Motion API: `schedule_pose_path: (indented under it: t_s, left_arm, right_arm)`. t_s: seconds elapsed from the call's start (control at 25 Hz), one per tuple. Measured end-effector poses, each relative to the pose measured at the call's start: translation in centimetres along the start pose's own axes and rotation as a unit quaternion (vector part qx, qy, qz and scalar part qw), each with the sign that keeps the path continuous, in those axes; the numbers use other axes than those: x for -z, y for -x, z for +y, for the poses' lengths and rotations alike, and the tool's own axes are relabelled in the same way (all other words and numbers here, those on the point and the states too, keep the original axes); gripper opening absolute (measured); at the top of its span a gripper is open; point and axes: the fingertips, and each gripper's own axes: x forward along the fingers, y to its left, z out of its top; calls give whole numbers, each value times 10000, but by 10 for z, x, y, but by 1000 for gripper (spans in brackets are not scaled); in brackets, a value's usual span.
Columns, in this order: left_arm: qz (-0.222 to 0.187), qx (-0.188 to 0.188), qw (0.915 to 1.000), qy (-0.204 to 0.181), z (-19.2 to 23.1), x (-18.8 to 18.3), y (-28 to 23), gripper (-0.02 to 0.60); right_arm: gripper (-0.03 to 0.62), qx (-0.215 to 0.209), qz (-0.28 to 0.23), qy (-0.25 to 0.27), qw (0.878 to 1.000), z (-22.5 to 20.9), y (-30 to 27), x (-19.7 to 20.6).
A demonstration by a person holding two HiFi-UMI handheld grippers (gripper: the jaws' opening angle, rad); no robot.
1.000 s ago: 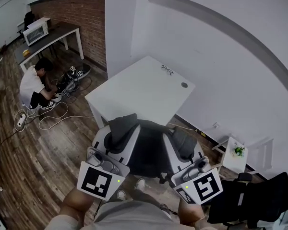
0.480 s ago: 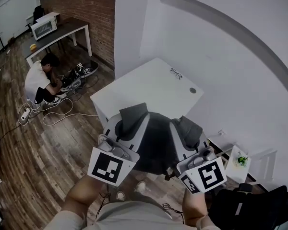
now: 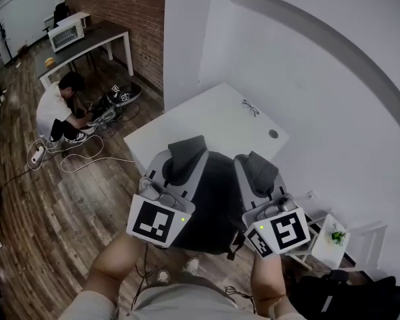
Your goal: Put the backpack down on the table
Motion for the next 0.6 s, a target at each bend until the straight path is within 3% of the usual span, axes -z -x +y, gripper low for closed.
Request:
schedule_pose_path:
  t_s: [0.24,0.6]
  left_arm:
    - [168,-132,9998,57,15,26,-43,44]
    - [551,-327,9978,-155,29,81,-103,44]
  right_arm:
    - [40,-33,-28,-160,9999,-39,-29,17]
    - [40,-52,75,-171,9998,-94,-69,56]
